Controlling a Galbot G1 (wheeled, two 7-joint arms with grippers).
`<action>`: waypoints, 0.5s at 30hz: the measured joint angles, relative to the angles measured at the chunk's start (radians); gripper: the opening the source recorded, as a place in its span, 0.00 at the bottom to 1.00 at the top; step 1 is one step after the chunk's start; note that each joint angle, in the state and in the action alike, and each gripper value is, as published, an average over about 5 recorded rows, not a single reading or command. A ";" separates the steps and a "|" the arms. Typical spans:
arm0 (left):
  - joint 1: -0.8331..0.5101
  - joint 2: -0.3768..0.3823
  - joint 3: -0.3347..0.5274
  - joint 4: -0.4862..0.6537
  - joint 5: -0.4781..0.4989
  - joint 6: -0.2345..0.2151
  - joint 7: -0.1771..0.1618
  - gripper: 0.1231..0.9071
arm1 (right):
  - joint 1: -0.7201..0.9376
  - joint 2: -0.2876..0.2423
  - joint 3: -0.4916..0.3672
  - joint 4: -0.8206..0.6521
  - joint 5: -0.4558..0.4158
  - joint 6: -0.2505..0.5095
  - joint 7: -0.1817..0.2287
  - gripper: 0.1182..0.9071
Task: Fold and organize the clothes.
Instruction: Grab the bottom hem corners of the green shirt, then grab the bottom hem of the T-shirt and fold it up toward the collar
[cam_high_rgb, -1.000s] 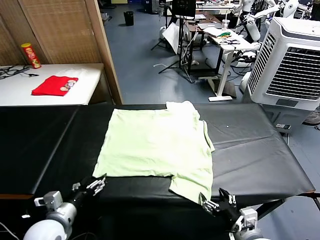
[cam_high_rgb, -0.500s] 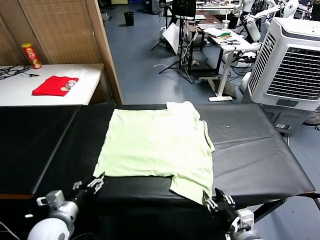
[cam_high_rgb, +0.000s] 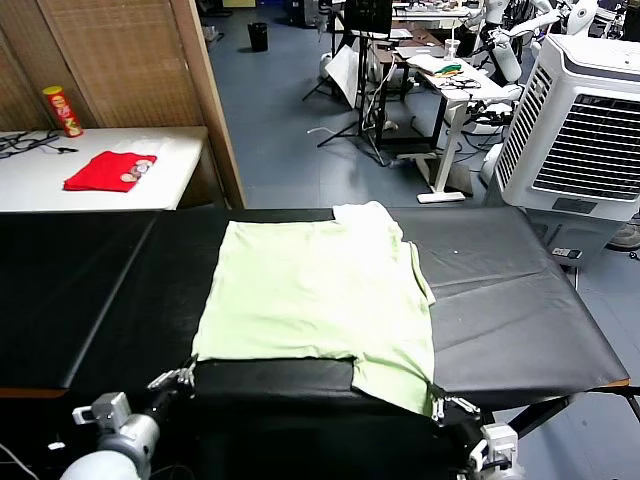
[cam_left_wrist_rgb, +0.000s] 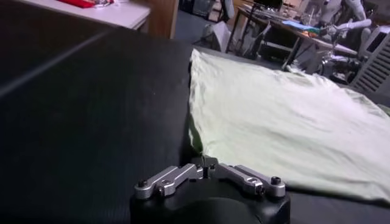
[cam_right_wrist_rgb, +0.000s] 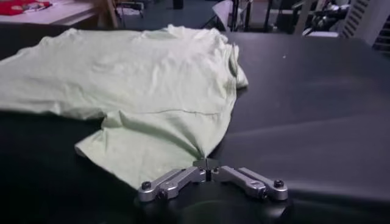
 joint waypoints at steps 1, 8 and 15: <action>0.009 -0.002 -0.003 -0.012 -0.003 -0.006 0.000 0.00 | 0.008 -0.004 0.002 -0.006 0.012 0.018 -0.004 0.00; -0.022 -0.031 -0.002 -0.025 -0.019 -0.088 0.019 0.00 | 0.153 -0.036 -0.005 -0.144 0.066 0.187 -0.044 0.00; -0.157 -0.061 0.030 0.050 0.010 -0.127 0.016 0.00 | 0.373 -0.070 -0.051 -0.309 0.067 0.241 -0.051 0.00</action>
